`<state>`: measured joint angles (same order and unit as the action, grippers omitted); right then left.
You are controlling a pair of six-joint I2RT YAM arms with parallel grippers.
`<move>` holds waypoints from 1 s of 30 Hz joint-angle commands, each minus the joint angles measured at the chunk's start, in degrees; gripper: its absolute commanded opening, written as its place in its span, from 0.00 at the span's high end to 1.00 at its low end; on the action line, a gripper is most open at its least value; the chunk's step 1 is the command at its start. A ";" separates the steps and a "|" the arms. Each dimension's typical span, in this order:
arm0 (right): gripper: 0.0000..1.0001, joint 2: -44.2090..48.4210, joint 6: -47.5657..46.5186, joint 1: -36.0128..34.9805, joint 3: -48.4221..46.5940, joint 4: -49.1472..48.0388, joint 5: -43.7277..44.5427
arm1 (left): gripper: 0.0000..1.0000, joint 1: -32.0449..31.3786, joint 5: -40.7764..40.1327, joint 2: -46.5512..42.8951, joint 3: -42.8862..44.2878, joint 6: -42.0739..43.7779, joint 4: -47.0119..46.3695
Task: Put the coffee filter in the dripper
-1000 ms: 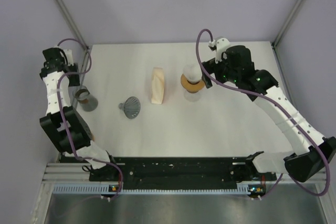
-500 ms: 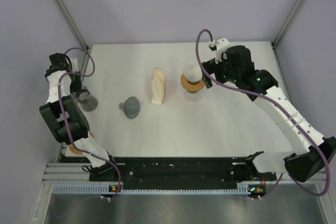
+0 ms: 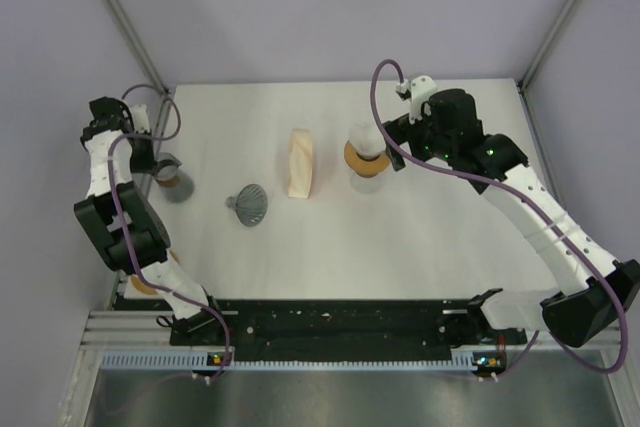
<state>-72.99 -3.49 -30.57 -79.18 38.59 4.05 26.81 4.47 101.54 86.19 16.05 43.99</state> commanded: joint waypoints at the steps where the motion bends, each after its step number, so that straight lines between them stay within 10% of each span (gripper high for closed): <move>1: 0.01 1.54 0.14 0.33 -0.36 -2.03 1.74 | 1.00 -1.05 9.58 -4.50 7.49 -3.31 4.87; 7: 0.01 1.62 2.08 1.73 -0.54 -2.03 3.42 | 1.00 -10.97 11.00 -12.67 9.61 -3.05 6.98; 21: 0.01 4.35 4.98 6.13 1.30 -2.03 0.34 | 1.00 -60.00 4.42 -15.50 7.41 5.48 18.33; 30: 0.01 5.75 4.02 6.22 2.10 -1.50 0.34 | 1.00 -68.03 2.13 -8.12 2.67 9.26 11.74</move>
<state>-69.36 0.62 -25.08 -77.23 38.61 4.84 -40.97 8.43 92.18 89.67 22.46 60.49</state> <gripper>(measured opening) 0.988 0.069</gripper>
